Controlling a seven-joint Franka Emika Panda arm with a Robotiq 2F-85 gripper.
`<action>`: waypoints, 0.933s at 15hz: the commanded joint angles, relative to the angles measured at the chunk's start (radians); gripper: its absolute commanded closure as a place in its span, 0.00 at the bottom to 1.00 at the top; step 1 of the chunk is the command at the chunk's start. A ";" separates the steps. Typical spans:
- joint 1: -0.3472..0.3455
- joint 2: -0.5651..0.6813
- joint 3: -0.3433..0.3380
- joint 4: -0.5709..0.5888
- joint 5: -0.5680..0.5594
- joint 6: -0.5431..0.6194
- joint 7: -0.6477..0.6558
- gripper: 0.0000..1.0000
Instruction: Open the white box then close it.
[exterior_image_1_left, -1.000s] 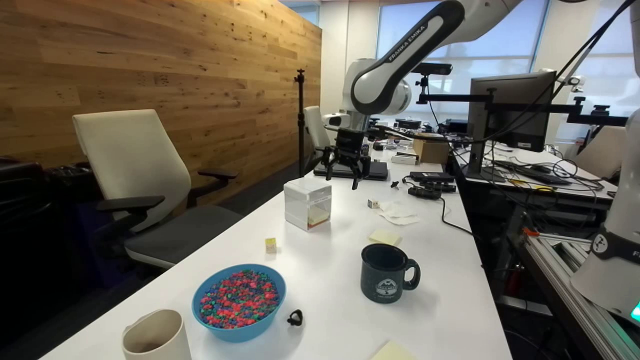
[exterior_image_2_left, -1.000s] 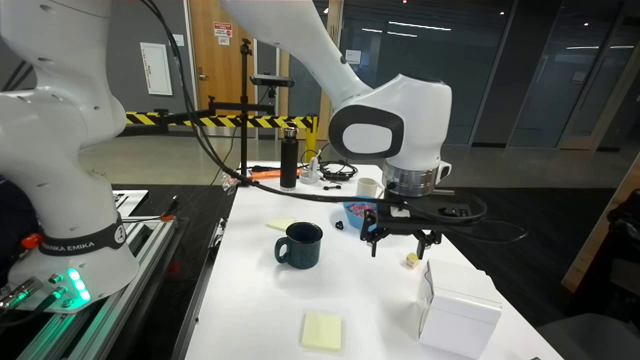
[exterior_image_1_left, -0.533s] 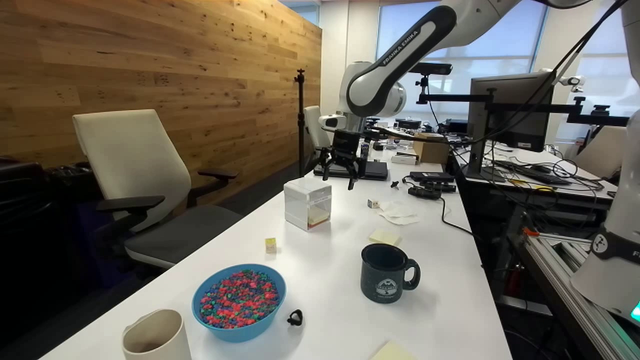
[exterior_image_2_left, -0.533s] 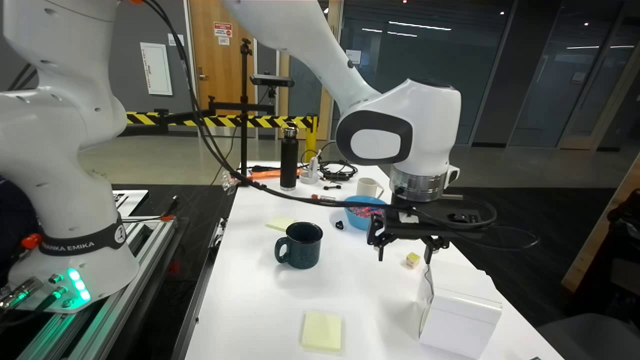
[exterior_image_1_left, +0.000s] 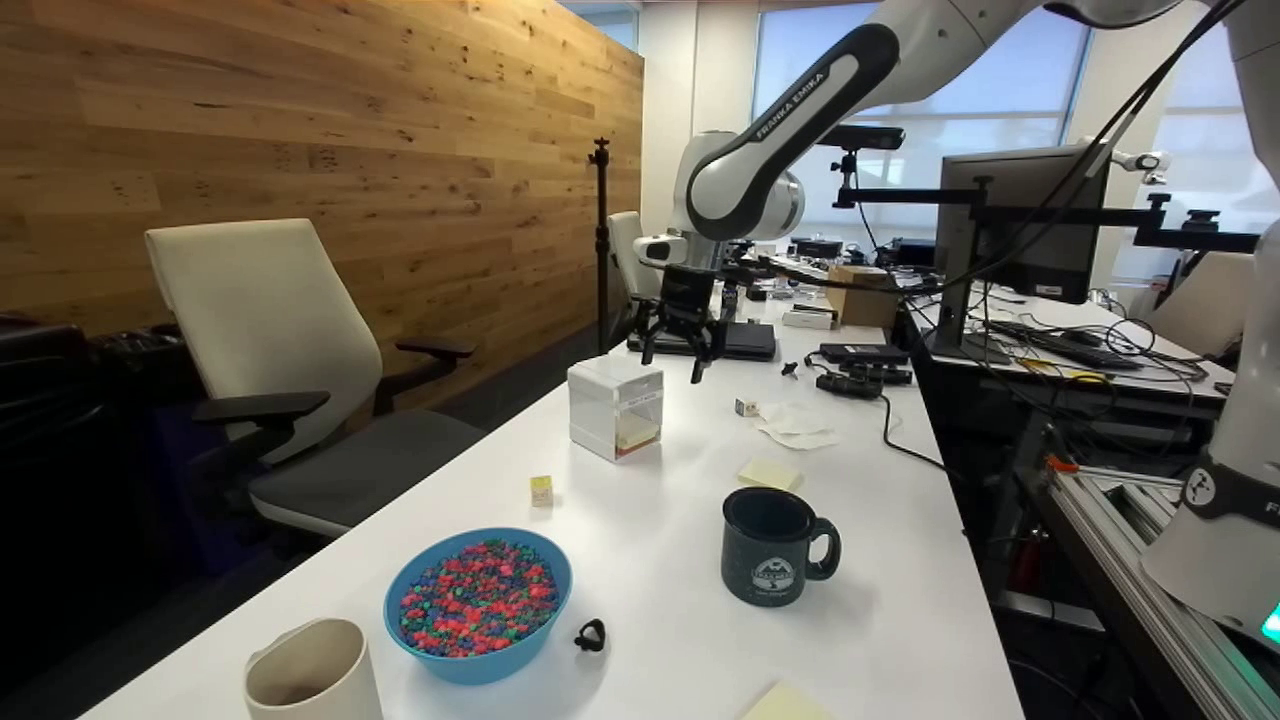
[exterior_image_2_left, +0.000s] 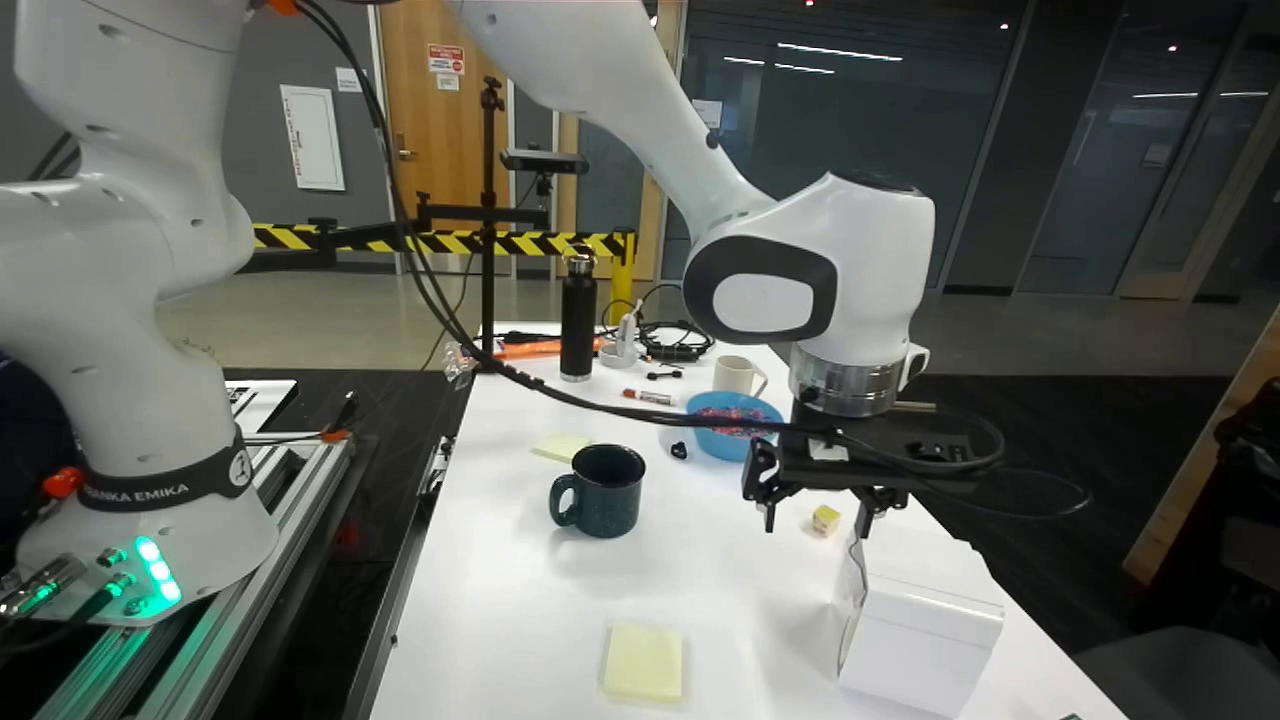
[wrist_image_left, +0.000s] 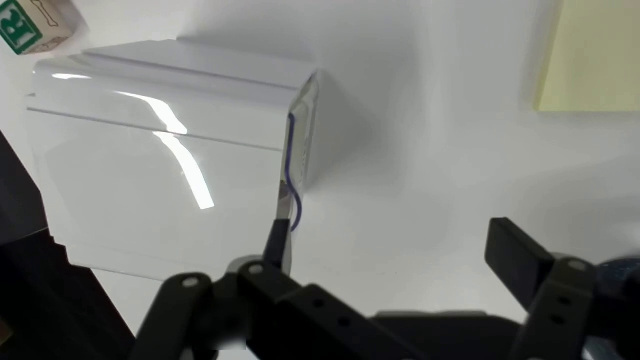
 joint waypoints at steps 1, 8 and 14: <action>-0.026 0.026 0.024 0.040 0.019 -0.022 -0.024 0.00; -0.035 0.046 0.031 0.058 0.014 -0.026 -0.021 0.00; -0.036 0.048 0.032 0.052 0.011 -0.025 -0.022 0.00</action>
